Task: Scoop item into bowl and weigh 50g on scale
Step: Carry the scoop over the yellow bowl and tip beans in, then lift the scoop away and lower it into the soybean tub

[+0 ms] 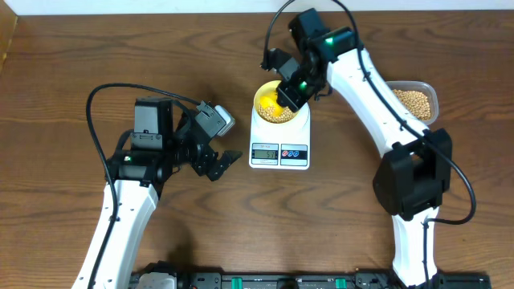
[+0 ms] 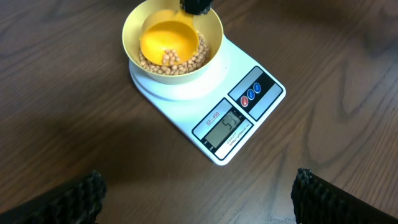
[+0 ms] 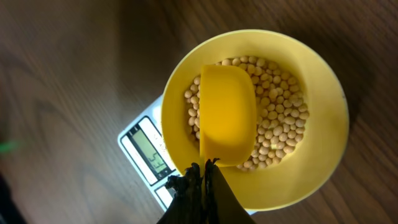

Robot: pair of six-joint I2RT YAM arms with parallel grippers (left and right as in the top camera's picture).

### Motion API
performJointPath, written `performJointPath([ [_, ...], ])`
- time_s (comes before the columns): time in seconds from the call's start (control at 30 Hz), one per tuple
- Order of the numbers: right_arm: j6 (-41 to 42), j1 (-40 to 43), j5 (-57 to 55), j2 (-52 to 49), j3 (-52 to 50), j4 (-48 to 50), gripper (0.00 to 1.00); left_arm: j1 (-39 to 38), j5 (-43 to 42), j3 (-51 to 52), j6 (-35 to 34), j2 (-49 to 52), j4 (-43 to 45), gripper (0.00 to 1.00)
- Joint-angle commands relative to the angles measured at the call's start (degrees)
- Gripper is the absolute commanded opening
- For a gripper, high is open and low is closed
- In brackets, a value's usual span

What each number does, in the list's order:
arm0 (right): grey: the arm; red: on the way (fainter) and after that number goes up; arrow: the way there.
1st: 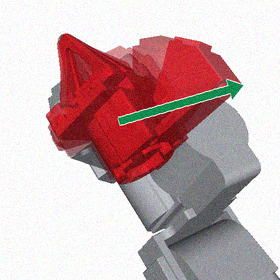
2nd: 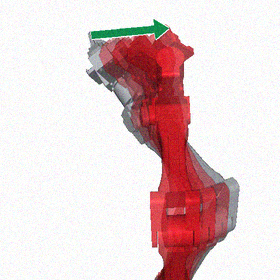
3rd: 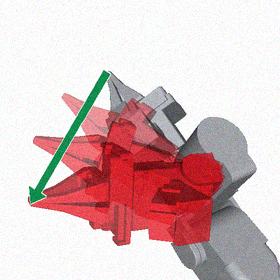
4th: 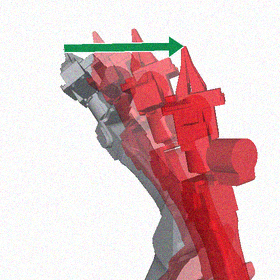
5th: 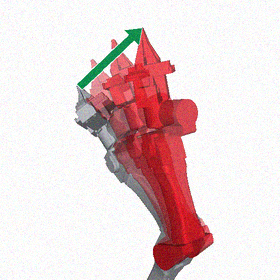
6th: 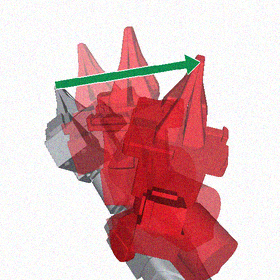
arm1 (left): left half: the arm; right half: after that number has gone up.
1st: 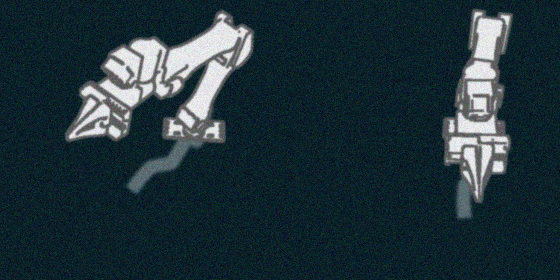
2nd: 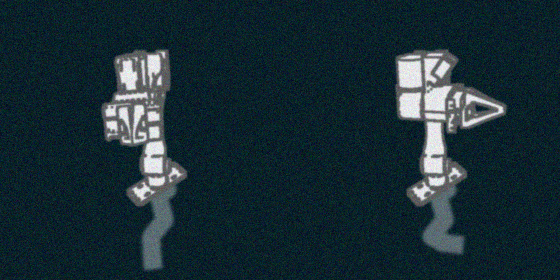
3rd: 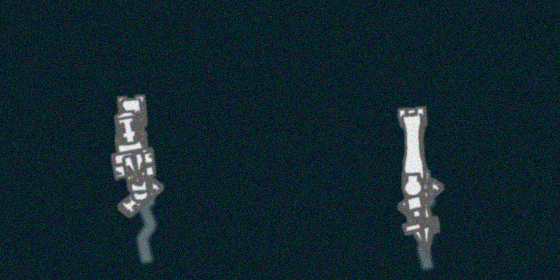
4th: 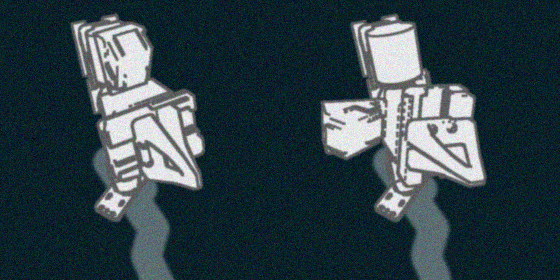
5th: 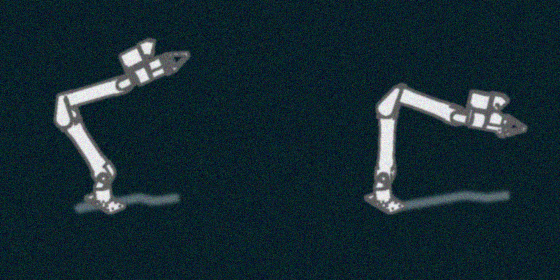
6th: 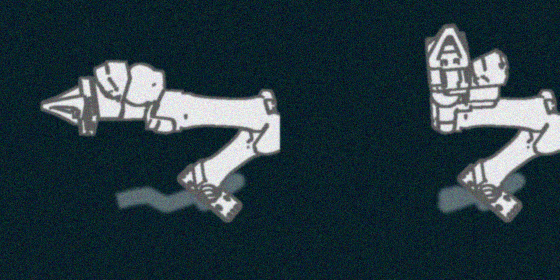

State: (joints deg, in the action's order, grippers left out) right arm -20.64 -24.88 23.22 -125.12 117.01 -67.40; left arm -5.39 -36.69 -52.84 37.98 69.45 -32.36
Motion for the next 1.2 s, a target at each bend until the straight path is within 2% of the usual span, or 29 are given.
performJointPath([
  [0.0,1.4,2.3,7.0,-0.6,0.2,0.2,0.01,0.3,0.3,-0.6,0.8,0.3,0.0,0.98],
  [0.53,3.5,11.0,26.3,0.1,0.2,0.1,0.01,0.3,0.3,-0.6,0.8,0.3,0.0,0.98],
  [1.17,4.6,15.9,31.5,3.7,0.2,0.1,0.01,0.3,0.3,-0.6,0.8,0.3,0.0,0.98],
])
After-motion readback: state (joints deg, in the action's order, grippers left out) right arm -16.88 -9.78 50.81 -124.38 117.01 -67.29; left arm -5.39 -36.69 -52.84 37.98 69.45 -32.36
